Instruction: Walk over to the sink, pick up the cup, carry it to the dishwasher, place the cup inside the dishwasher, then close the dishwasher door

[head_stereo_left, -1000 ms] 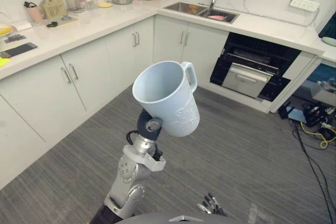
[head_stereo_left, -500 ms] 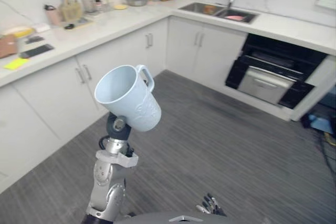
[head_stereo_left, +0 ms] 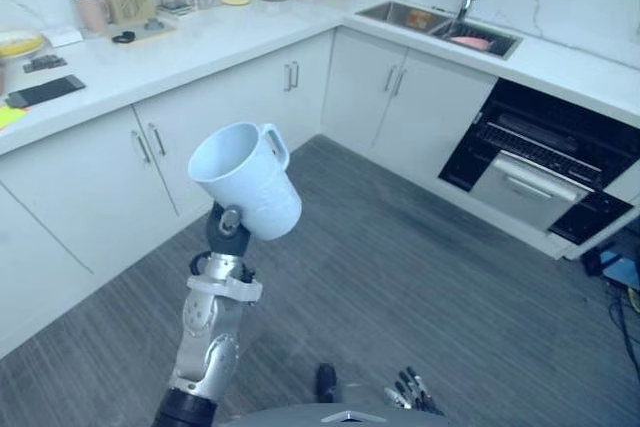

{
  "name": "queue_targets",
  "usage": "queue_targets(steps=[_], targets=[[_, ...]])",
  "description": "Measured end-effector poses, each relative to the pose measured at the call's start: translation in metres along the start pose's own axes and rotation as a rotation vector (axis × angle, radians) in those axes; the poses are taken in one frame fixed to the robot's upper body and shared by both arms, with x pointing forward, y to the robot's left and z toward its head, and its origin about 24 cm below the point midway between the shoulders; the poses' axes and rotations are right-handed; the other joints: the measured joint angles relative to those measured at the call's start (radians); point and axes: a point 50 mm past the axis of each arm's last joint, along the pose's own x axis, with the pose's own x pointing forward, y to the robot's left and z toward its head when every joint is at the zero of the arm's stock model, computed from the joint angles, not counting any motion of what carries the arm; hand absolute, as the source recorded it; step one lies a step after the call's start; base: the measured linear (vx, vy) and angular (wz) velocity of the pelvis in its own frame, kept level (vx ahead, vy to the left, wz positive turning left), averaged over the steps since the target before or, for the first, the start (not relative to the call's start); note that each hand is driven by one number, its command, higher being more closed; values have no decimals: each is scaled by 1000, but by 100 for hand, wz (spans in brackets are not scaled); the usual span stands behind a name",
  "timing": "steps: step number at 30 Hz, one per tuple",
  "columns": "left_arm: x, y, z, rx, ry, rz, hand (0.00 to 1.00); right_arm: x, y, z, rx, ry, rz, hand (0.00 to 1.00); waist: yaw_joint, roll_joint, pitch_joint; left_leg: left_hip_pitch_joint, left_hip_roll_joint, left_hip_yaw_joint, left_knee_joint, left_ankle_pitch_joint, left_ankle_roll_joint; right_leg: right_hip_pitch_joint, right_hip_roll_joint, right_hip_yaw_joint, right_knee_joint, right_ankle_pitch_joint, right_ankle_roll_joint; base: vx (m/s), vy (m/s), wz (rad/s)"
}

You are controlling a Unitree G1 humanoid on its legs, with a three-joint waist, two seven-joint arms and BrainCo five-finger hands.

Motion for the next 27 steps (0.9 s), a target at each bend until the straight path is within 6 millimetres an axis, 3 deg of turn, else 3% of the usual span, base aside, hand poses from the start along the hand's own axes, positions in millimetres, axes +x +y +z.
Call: queue_targets(steps=[1,2,3,4,6,7,8,9,11,12,13,15,16,17,18,19,21,24,25,27], targets=[[0,-3,-1,-10,-1,-16,100,1,-7,8,-39,-10,-7,0,-6,28,-6,16,18,-27,-21,-11,-14,-8,18,-9,35,-70,-8,394,-115,18],[0,-5,0,-13,-9,-32,100,6,-5,14,-51,-16,2,0,-4,39,-7,44,23,-34,-31,-5,-13,-15,30,-13,72,-129,-19,380,-111,17],[-1,-5,0,-14,-8,-33,100,9,-3,16,-60,-20,9,0,-5,42,-5,34,28,-45,8,-3,-9,-12,33,-19,81,-149,-25,424,-185,0],[-4,-5,-1,-17,-1,-26,100,11,-2,18,-64,-15,4,0,-3,42,-5,-14,42,-67,161,3,-2,16,42,-22,88,-179,-33,435,-188,-5],[-8,-7,0,-24,-4,-19,100,10,-4,17,-62,-13,-21,0,4,55,-1,-121,78,-113,455,78,-38,75,70,-23,90,-222,-44,417,-147,-9],[-9,-9,2,-33,-24,-18,100,8,-7,19,-69,-23,-45,0,10,68,-1,-210,117,-121,645,203,-36,110,97,-18,89,-250,-56,407,-82,-27],[-12,-8,3,-35,-35,-6,100,8,-9,23,-77,-47,-56,0,32,72,4,-281,151,-114,791,373,-14,159,124,8,74,-268,-81,420,-55,-37],[-14,-7,3,-33,-35,1,100,7,-10,24,-78,-61,-64,0,39,80,5,-314,157,-119,852,368,-6,182,132,18,66,-277,-84,449,-17,-41],[-16,-4,4,-27,-38,10,100,8,-11,31,-54,-119,-98,0,59,81,6,-431,130,-93,921,242,40,273,126,61,10,-299,-84,435,17,-53],[-16,-3,6,-23,-47,6,100,10,-8,37,-37,-157,-94,0,73,77,5,-461,128,-57,874,199,38,302,116,81,-13,-300,-81,332,43,-71],[-16,-3,7,-25,-51,5,100,12,-5,42,-28,-187,-85,0,83,71,5,-470,127,-28,818,172,36,320,108,101,-23,-303,-77,443,118,-78],[-14,-4,13,-27,-69,-10,100,19,7,71,-43,-333,-44,0,88,54,6,-466,97,64,459,124,37,376,63,143,-50,-315,-43,601,192,-71],[-14,-6,15,-31,-73,-14,100,20,10,79,-47,-375,-40,0,87,52,6,-455,78,63,345,133,41,386,53,155,-51,-322,-34,542,242,-63],[-14,-9,19,-33,-84,-27,100,19,15,96,-50,-462,-38,0,87,49,4,-434,30,26,128,186,35,396,33,186,-43,-347,-21,528,300,-73],[-16,-9,21,-30,-84,-27,100,19,20,107,-41,-526,-54,0,99,27,0,-395,-27,-10,64,311,51,405,7,238,-30,-380,-8,521,307,-65],[-18,-8,20,-23,-70,-28,100,20,26,108,-14,-543,-65,0,95,8,-10,-382,-47,4,62,289,48,412,-15,258,-26,-389,-9,510,293,-38],[-24,-5,20,-9,-54,-17,100,15,47,126,38,-662,-68,0,83,-20,1,-396,-40,20,200,192,83,418,-29,356,11,-370,-15,473,266,-19],[-31,-4,20,5,-27,-45,100,6,64,150,79,-792,-64,0,90,-30,0,-371,-27,58,276,105,96,414,-32,401,95,-354,11,364,167,-44],[-31,-6,21,8,-24,-73,100,2,68,161,92,-850,-76,0,89,-32,-1,-329,-31,77,279,74,99,397,-33,411,187,-343,31,379,148,-50],[-28,-14,26,4,-51,-118,100,-3,70,167,111,-908,-107,0,87,-59,-5,-239,-67,120,219,32,104,291,-52,406,466,-303,135,317,119,-55]])
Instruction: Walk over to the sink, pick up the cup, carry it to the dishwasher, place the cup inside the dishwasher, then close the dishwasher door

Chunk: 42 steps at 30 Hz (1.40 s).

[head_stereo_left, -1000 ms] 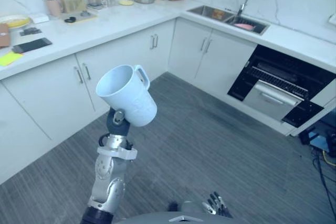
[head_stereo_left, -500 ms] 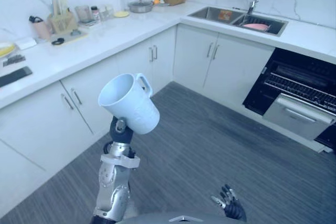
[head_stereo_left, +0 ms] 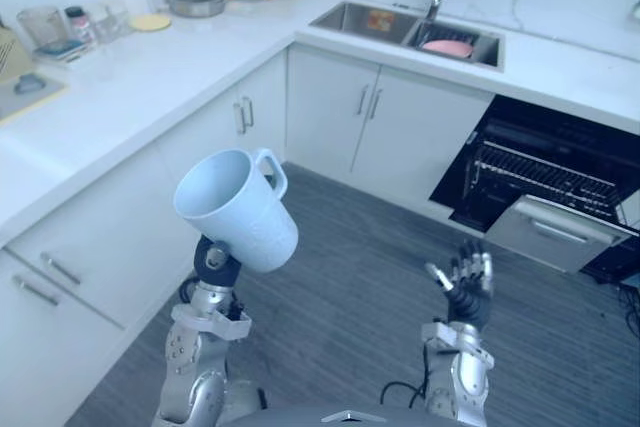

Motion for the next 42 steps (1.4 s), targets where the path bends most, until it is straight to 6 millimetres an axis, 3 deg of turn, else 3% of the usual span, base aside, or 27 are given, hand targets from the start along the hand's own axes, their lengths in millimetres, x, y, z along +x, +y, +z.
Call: queue_targets(steps=[1,2,4,5,7,10,11,12,13,14,15,17,19,20,21,22,23,24,26,27,29,31,33,35,36,39,42], targets=[[4,-5,1,-8,-15,-27,100,2,4,1,16,-14,-11,0,-3,-17,5,55,-31,38,-30,-17,10,-112,-39,-21,219,115,96,262,87,-67],[8,-10,0,-24,-23,-51,100,2,4,3,16,-21,-25,0,-14,-16,16,116,-41,64,-46,-42,21,-214,-100,-99,401,255,14,261,78,-68],[12,-17,-2,-28,-22,-64,100,3,5,5,2,-36,-40,0,-42,5,29,199,-23,93,-64,-84,18,-343,-136,-216,578,219,-94,247,67,-55],[15,-23,-7,-24,-6,-86,100,2,7,9,-2,-52,-48,0,-70,32,28,253,3,98,-89,-94,5,-399,-129,-296,583,165,-112,242,62,-35],[23,-33,-12,-33,10,-139,100,1,10,23,26,-111,-75,0,-89,47,27,306,17,107,-144,-86,-18,-452,-131,-408,461,94,-84,333,33,-12],[24,-39,-20,-40,57,-184,100,-3,8,40,35,-187,-117,0,-95,51,31,413,31,128,-232,-72,-46,-437,-114,-638,63,50,-115,433,-82,-19],[22,-37,-22,-39,77,-178,100,-3,9,43,35,-199,-126,0,-91,54,32,438,43,133,-232,-83,-63,-414,-86,-699,-95,90,-140,521,-130,-49],[18,-33,-23,-31,92,-167,100,-5,9,46,39,-222,-135,0,-94,38,37,472,42,125,-211,-111,-97,-350,-42,-769,-297,255,-313,496,-134,-54],[16,-31,-28,-33,112,-153,100,-4,8,49,33,-234,-138,0,-87,79,41,487,73,122,-199,-123,-95,-327,-4,-775,-311,248,-314,388,-93,-73],[14,-29,-30,-31,128,-147,100,-3,9,52,44,-256,-143,0,-74,99,38,482,93,123,-174,-112,-79,-321,37,-759,-333,238,-317,424,-129,-95],[14,-28,-30,-24,131,-152,100,0,14,57,69,-289,-137,0,-65,119,44,488,97,125,-153,-89,-54,-326,67,-726,-326,205,-303,355,-129,-94],[14,-29,-29,-23,128,-159,100,0,22,66,104,-323,-127,0,-65,119,47,493,115,123,-73,-38,-31,-308,101,-700,-305,142,-303,351,-154,-82],[14,-31,-30,-29,129,-166,100,-1,25,78,140,-375,-152,0,-50,131,41,477,164,124,44,50,2,-254,110,-749,-305,45,-249,342,-65,-69],[16,-34,-29,-34,117,-172,100,-2,28,87,154,-412,-149,0,-56,148,39,437,207,104,149,101,-8,-246,81,-746,-208,-2,-297,351,22,-10],[19,-37,-26,-34,93,-181,100,-4,29,96,159,-451,-143,0,-74,108,39,388,219,87,279,177,-20,-220,46,-733,-171,-46,-256,418,32,-16],[16,-40,-28,-55,93,-157,100,-4,28,101,147,-467,-131,0,-63,136,36,305,272,28,427,357,-46,-196,83,-715,-176,-82,-261,464,-32,-22],[12,-39,-30,-56,106,-138,100,-5,29,101,152,-468,-134,0,-59,129,25,193,308,-24,580,517,-60,-162,110,-701,-211,-87,-260,435,-62,-46],[10,-39,-30,-58,111,-130,100,-5,29,101,153,-469,-133,0,-57,132,28,127,318,-46,661,494,-65,-149,120,-689,-226,-84,-254,444,-98,-44],[2,-38,-33,-48,141,-99,100,-6,33,99,161,-455,-126,0,-31,132,33,-57,316,-63,767,341,-56,-59,134,-640,-327,-57,-243,381,-70,-66],[1,-38,-33,-49,144,-96,100,-6,34,99,168,-453,-126,0,-25,131,32,-82,315,-54,742,305,-53,-34,135,-623,-358,-49,-244,395,-49,-86],[-2,-38,-34,-54,145,-89,100,-6,41,100,187,-450,-87,0,-9,130,31,-118,311,16,490,203,-54,59,139,-541,-467,-24,-216,394,-10,-95],[-2,-38,-33,-54,142,-88,100,-4,47,107,197,-469,-34,0,-13,129,30,-112,281,54,195,170,-56,91,139,-480,-507,-23,-206,431,71,-98],[-2,-38,-33,-55,148,-87,100,-2,52,112,204,-485,18,0,-15,126,29,-97,207,9,-96,183,-64,92,124,-406,-504,-41,-176,453,187,-111],[-2,-40,-35,-60,155,-62,100,-3,56,116,205,-499,67,0,-8,119,25,-94,119,-75,-312,276,-74,99,91,-318,-483,-76,-118,489,344,-121],[-3,-41,-35,-58,159,-49,100,-5,59,117,204,-494,93,0,3,117,23,-83,100,-102,-321,388,-104,119,77,-266,-472,-104,-77,438,338,-107],[-1,-38,-33,-24,167,-75,100,-8,68,119,243,-479,119,0,-7,31,2,-82,61,-34,-183,256,-53,128,-11,-234,-440,-85,-17,429,298,-51],[0,-38,-33,-17,173,-100,100,-10,68,119,249,-471,117,0,-9,14,-10,-51,39,-28,-158,189,-34,130,-31,-245,-388,-9,-16,314,307,-4]])
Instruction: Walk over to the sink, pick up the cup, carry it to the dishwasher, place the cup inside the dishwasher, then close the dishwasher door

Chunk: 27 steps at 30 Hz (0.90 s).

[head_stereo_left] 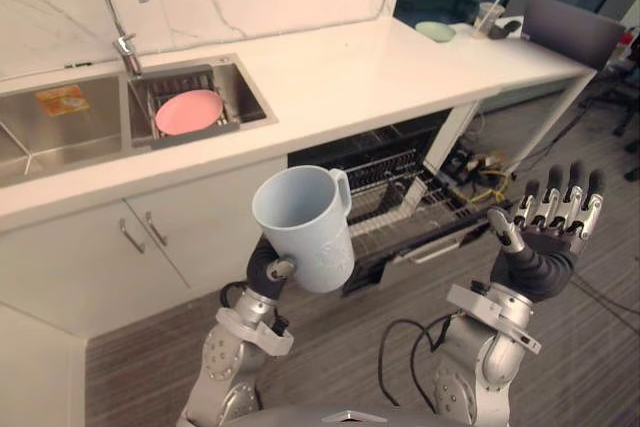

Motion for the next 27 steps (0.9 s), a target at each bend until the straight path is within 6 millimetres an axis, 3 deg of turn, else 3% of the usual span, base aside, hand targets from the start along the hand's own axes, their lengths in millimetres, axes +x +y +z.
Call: queue_targets(steps=[3,5,7,9,10,13,16,17,18,19,21,23,24,27], targets=[[2,-4,-1,-9,4,-46,100,-4,-6,-1,-32,33,-12,0,-5,-19,-13,52,-65,2,-49,-29,30,-95,-53,-6,230,50,-5,204,259,17],[2,-10,-3,-25,12,-81,100,-4,-6,-4,-45,63,3,0,-3,-16,-7,109,-103,39,-77,-62,59,-271,-144,-46,572,174,-5,199,275,-24],[3,-11,-5,-30,24,-78,100,-4,-5,-9,-52,89,32,0,-15,2,1,166,-101,75,-95,-81,70,-359,-196,-128,702,121,-25,152,199,-54],[4,-10,-6,-22,40,-62,100,-6,-2,-15,-46,113,50,0,-36,21,-1,210,-80,100,-131,-82,66,-393,-198,-238,631,55,-29,128,121,-53],[6,-9,-6,-10,44,-56,100,-7,0,-17,-40,122,72,0,-36,25,2,223,-64,123,-141,-86,57,-403,-183,-291,515,31,-25,151,22,-59],[11,-6,-6,1,45,-55,100,-5,0,-15,-39,108,92,0,-36,14,3,240,-23,152,-141,-99,27,-401,-165,-388,193,42,-40,134,-75,-43],[9,-1,-7,11,53,-39,100,-3,4,-15,-25,91,121,0,-30,39,19,288,48,190,-121,-130,-31,-392,-175,-394,-7,191,-73,136,-204,-45],[8,0,-6,15,53,-31,100,-4,4,-15,-23,92,128,0,-29,31,20,306,65,196,-112,-146,-63,-379,-189,-391,-33,299,-83,142,-287,-23],[8,2,-6,17,53,-24,100,-5,4,-15,-20,93,130,0,-32,7,21,333,74,188,-101,-168,-95,-362,-205,-378,-13,383,-63,112,-243,-13],[8,2,-7,15,57,-21,100,-5,4,-15,-20,95,131,0,-32,7,20,338,81,184,-100,-175,-105,-358,-200,-376,-10,365,-45,178,-330,-1],[10,-4,-8,-8,53,-31,100,0,3,-12,-14,78,155,0,-35,47,7,333,146,168,-135,-146,-131,-357,-122,-365,-23,334,-40,193,-251,3],[14,-7,-8,-18,41,-37,100,0,4,-12,-11,83,173,0,-33,74,-5,321,166,156,-165,-121,-150,-348,-80,-359,-72,323,-25,193,-208,7],[18,-7,-3,-16,13,-32,100,2,7,-11,-3,74,195,0,-20,81,-9,321,179,159,-164,-106,-175,-315,-58,-369,-140,286,-15,147,-160,-3],[19,-4,-2,-19,-2,17,100,10,15,-13,16,61,244,0,-15,99,-14,325,221,169,-171,-97,-193,-296,-3,-374,-186,282,-30,89,-181,-9]])
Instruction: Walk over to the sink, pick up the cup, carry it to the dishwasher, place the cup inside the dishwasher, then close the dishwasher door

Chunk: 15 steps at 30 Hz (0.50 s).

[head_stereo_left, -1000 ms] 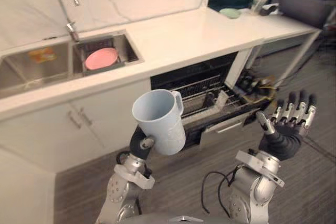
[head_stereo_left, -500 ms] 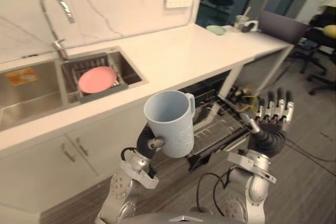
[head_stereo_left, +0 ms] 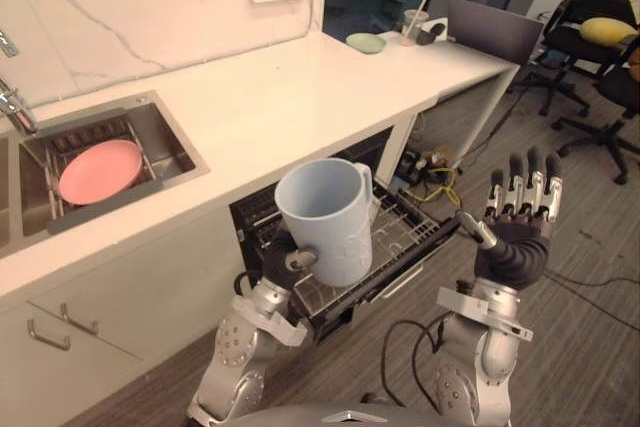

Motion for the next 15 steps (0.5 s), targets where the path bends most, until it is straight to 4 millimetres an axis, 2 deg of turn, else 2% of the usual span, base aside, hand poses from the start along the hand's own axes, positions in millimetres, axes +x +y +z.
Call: queue_targets(steps=[1,2,3,4,5,6,7,8,9,10,13,15], targets=[[-2,1,0,0,2,16,100,5,4,-1,28,-3,20,0,3,1,0,13,21,14,-5,8,-7,6,25,4,-6,-14,-10,46,-124,-12],[-5,5,-1,6,11,39,100,8,7,-4,64,9,38,0,5,-13,8,-5,40,0,70,15,9,20,33,0,-18,-33,-20,48,-138,-7],[-6,6,-3,7,21,47,100,9,7,-5,75,18,44,0,3,-22,14,-36,52,-18,140,16,53,32,35,-3,-25,-35,-23,41,-172,17],[-9,7,-8,3,41,56,100,8,6,-6,80,26,60,0,4,-32,20,-133,82,-55,311,32,129,60,47,4,-46,-36,-35,39,-147,25],[-11,8,-13,-1,61,64,100,9,6,-6,75,23,76,0,11,-41,21,-192,82,-108,389,-3,105,73,41,3,-59,-40,-47,26,-93,16],[-13,6,-15,-7,71,61,100,10,6,-6,66,23,91,0,17,-34,17,-206,64,-117,365,-24,95,71,41,6,-61,-38,-51,36,28,-5],[-14,5,-18,-10,81,55,100,13,4,-10,49,30,120,0,19,-10,15,-214,9,-121,245,-23,115,69,36,9,-63,-34,-48,34,81,-32],[-18,6,-20,5,94,59,100,11,1,-19,47,73,123,0,24,-8,14,-187,-49,-129,137,6,109,69,24,26,-72,-24,-35,53,77,-31],[-20,6,-20,7,99,63,100,8,1,-22,46,94,128,0,21,-11,12,-167,-69,-127,93,23,106,75,18,33,-89,-15,-30,133,32,-16],[-20,6,-20,13,95,61,100,4,1,-23,48,111,134,0,12,-4,8,-147,-94,-124,36,53,84,86,11,32,-124,10,-15,140,8,-3],[-17,6,-18,26,79,55,100,2,4,-27,80,148,171,0,15,-15,14,-123,-114,-96,-13,72,72,87,1,48,-169,46,-5,84,40,-13],[-16,6,-18,40,80,65,100,-1,9,-32,121,191,193,0,10,-33,6,-101,-127,-93,-41,73,72,108,1,45,-202,54,0,56,24,-7]])
